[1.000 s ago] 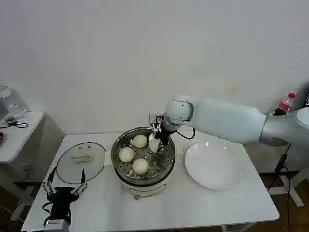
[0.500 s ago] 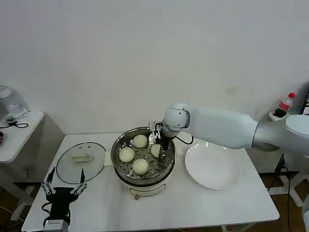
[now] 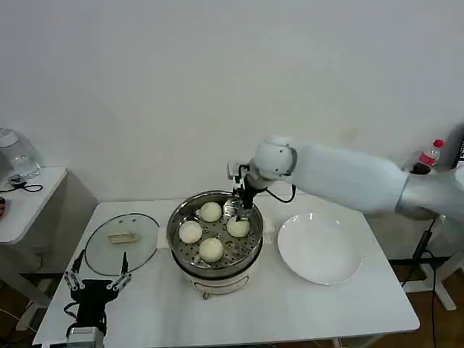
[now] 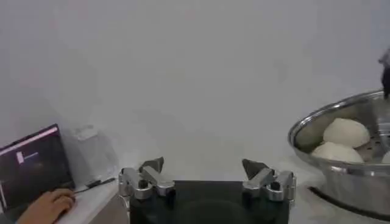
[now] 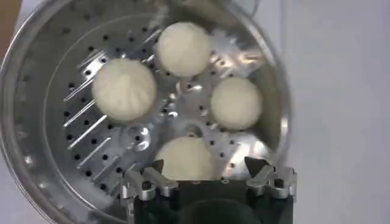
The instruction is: Take steamed baozi put them in steamer then cover it.
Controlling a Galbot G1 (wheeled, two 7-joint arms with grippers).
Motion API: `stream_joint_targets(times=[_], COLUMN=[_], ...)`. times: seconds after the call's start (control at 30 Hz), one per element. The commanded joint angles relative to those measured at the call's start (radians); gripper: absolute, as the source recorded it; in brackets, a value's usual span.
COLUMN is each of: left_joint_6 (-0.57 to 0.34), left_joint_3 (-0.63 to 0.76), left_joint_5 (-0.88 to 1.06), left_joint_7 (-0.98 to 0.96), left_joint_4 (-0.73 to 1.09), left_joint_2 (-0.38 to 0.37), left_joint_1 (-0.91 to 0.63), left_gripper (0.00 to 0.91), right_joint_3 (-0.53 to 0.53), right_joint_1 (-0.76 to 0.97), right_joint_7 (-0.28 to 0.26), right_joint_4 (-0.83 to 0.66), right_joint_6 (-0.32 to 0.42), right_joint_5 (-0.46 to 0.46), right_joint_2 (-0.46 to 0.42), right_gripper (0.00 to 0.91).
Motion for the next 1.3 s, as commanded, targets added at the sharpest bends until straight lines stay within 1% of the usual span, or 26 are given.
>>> stream_joint_targets(times=[0.03, 0.1, 0.13, 0.17, 0.2, 0.23, 0.27, 0.3, 0.33, 0.4, 0.43, 0.47, 0.5, 0.53, 0.57, 0.6, 0.63, 0.67, 0.7, 0.73, 0.83, 0.9, 0.93, 1.03, 1.13, 1.3], left_joint_6=[0.002, 0.002, 0.001, 0.0, -0.002, -0.004, -0.005, -0.006, -0.008, -0.007, -0.008, -0.011, -0.017, -0.028, -0.038, -0.041, -0.048, -0.06, -0.06, -0.06, -0.063, -0.064, -0.065, -0.071, -0.079, -0.089], left_joint_3=[0.003, 0.005, 0.005, 0.006, 0.006, 0.006, 0.007, 0.01, 0.011, 0.012, 0.011, 0.01, 0.007, 0.001, -0.003, -0.005, -0.006, -0.009, -0.01, -0.012, -0.013, -0.018, -0.023, -0.036, -0.034, -0.007], left_joint_5=[0.0, 0.0, 0.0, 0.001, 0.006, 0.01, 0.011, 0.015, 0.019, 0.02, 0.022, 0.027, 0.038, 0.05, 0.066, 0.088, 0.114, 0.168, 0.192, 0.239, 0.394, 0.486, 0.547, 0.731, 0.85, 0.962], left_joint_7=[0.001, 0.002, 0.001, 0.001, 0.003, 0.003, 0.003, 0.004, 0.004, 0.003, 0.003, 0.004, 0.012, 0.024, 0.032, 0.035, 0.035, 0.032, 0.034, 0.042, 0.04, 0.036, 0.038, 0.039, 0.032, 0.019], left_joint_4=[-0.001, 0.003, 0.003, 0.007, 0.016, 0.02, 0.025, 0.032, 0.037, 0.049, 0.057, 0.064, 0.074, 0.084, 0.092, 0.103, 0.117, 0.145, 0.154, 0.174, 0.238, 0.27, 0.291, 0.349, 0.404, 0.503], left_joint_2=[-0.001, 0.0, 0.0, 0.0, -0.001, -0.001, -0.002, 0.0, 0.0, 0.003, 0.005, 0.007, 0.01, 0.014, 0.015, 0.016, 0.018, 0.02, 0.02, 0.024, 0.035, 0.04, 0.043, 0.065, 0.101, 0.157], left_joint_1=[-0.008, -0.012, -0.013, -0.016, -0.018, -0.021, -0.022, -0.024, -0.024, -0.028, -0.03, -0.032, -0.034, -0.033, -0.03, -0.028, -0.026, -0.027, -0.029, -0.029, -0.033, -0.04, -0.045, -0.064, -0.091, -0.176], left_gripper=[0.907, 0.907, 0.907, 0.907, 0.907, 0.907, 0.907, 0.907, 0.907, 0.907, 0.907, 0.907, 0.907, 0.907, 0.907, 0.907, 0.907, 0.907, 0.907, 0.907, 0.907, 0.907, 0.907, 0.907, 0.907, 0.907], right_joint_3=[0.239, 0.314, 0.407, 0.493, 0.544, 0.656, 0.76, 0.842, 0.911, 1.128, 1.195, 1.29, 1.38, 1.494, 1.544, 1.589, 1.689, 1.719, 1.834, 1.881, 1.971, 2.056, 2.076, 2.122, 2.146, 2.175], right_joint_1=[-0.091, -0.19, -0.29, -0.355, -0.427, -0.576, -0.669, -0.778, -0.86, -1.063, -1.146, -1.241, -1.366, -1.472, -1.545, -1.635, -1.711, -1.734, -1.817, -1.867, -1.973, -2.071, -2.095, -2.139, -2.153, -2.173], right_joint_7=[0.323, 0.427, 0.534, 0.596, 0.643, 0.709, 0.728, 0.747, 0.781, 0.811, 0.824, 0.827, 0.821, 0.813, 0.811, 0.807, 0.807, 0.799, 0.776, 0.764, 0.737, 0.721, 0.718, 0.717, 0.718, 0.719], right_joint_4=[0.219, 0.287, 0.329, 0.359, 0.379, 0.406, 0.423, 0.434, 0.442, 0.459, 0.465, 0.474, 0.483, 0.495, 0.503, 0.516, 0.538, 0.545, 0.571, 0.591, 0.628, 0.649, 0.65, 0.654, 0.657, 0.675], right_joint_6=[0.041, 0.032, 0.059, 0.07, 0.08, 0.107, 0.147, 0.178, 0.237, 0.302, 0.333, 0.369, 0.438, 0.503, 0.536, 0.543, 0.608, 0.618, 0.648, 0.671, 0.695, 0.727, 0.737, 0.739, 0.738, 0.735], right_joint_5=[0.102, 0.103, 0.09, 0.094, 0.084, 0.053, 0.023, -0.065, -0.101, -0.169, -0.193, -0.259, -0.316, -0.368, -0.378, -0.387, -0.389, -0.389, -0.391, -0.384, -0.347, -0.319, -0.312, -0.258, -0.25, -0.241], right_joint_2=[-0.221, -0.269, -0.304, -0.329, -0.343, -0.361, -0.376, -0.379, -0.379, -0.364, -0.345, -0.326, -0.303, -0.269, -0.253, -0.229, -0.182, -0.165, -0.103, -0.064, 0.007, 0.073, 0.086, 0.113, 0.124, 0.142], right_gripper=[0.907, 0.907, 0.907, 0.907, 0.907, 0.907, 0.907, 0.907, 0.907, 0.907, 0.907, 0.907, 0.907, 0.907, 0.907, 0.907, 0.907, 0.907, 0.907, 0.907, 0.907, 0.907, 0.907, 0.907, 0.907, 0.907])
